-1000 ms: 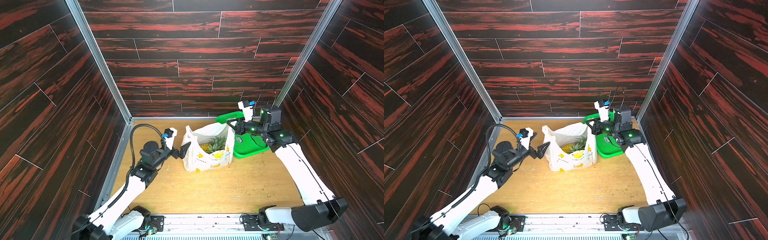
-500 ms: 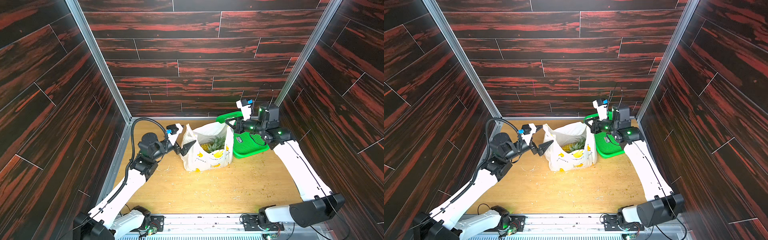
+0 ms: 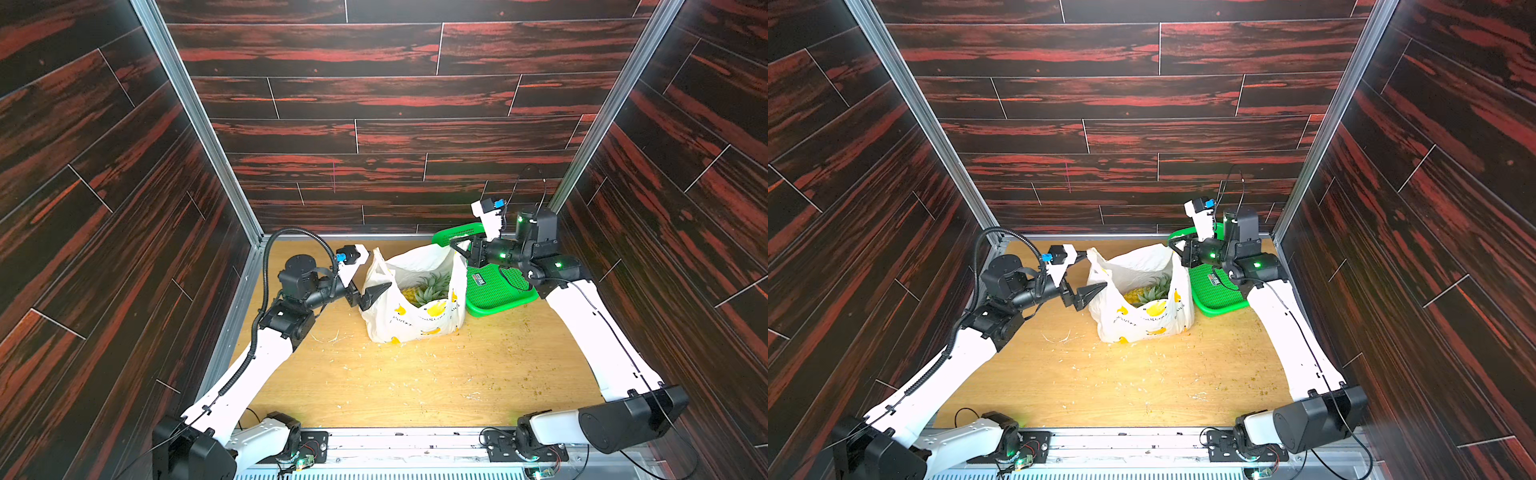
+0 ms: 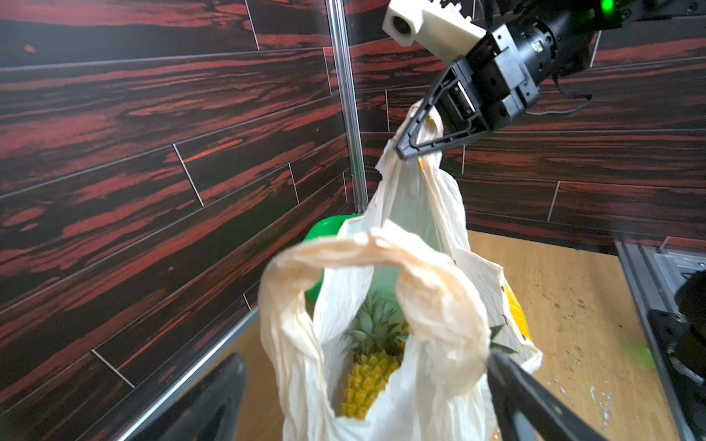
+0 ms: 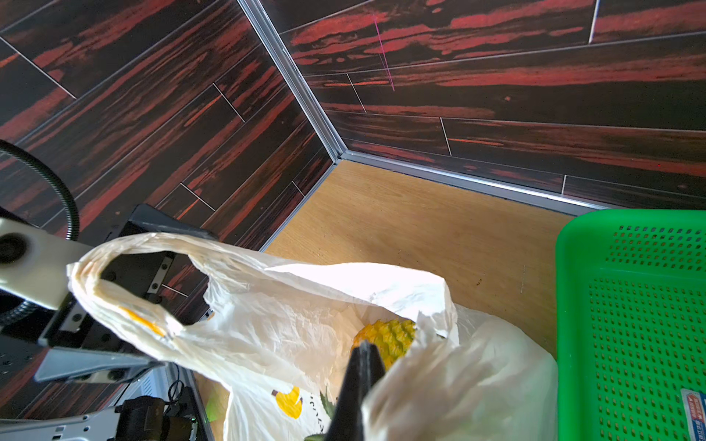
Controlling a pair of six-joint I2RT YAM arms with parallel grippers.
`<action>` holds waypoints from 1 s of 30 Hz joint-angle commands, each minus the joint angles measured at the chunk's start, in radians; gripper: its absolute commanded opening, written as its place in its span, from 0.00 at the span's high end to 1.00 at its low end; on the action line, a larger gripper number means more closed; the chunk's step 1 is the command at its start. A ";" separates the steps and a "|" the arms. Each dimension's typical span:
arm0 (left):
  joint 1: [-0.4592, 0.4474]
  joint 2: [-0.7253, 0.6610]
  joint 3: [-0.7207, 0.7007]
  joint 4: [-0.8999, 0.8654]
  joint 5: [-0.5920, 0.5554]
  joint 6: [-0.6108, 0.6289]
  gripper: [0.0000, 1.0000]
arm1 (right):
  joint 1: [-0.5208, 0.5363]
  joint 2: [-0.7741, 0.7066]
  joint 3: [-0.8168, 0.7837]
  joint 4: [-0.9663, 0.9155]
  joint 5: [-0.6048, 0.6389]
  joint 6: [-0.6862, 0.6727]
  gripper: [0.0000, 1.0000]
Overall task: Place the pineapple into a plastic bag & tie a knot
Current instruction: Adjust the plastic bag at the center of the board.
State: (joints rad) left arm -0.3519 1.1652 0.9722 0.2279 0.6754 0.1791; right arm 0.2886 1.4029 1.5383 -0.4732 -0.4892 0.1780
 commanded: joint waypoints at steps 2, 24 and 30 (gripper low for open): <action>0.001 0.039 -0.008 0.164 -0.002 -0.079 0.00 | -0.003 0.004 0.037 0.007 -0.025 -0.002 1.00; -0.108 0.121 -0.014 0.307 -0.040 -0.147 0.00 | -0.002 0.031 0.066 0.003 -0.043 0.018 1.00; -0.111 0.104 -0.049 0.314 -0.079 -0.105 0.08 | -0.003 0.035 0.074 0.002 -0.043 0.017 1.00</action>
State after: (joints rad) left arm -0.4633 1.2823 0.9478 0.5053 0.6308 0.0433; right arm 0.2874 1.4380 1.5753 -0.4839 -0.5129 0.1902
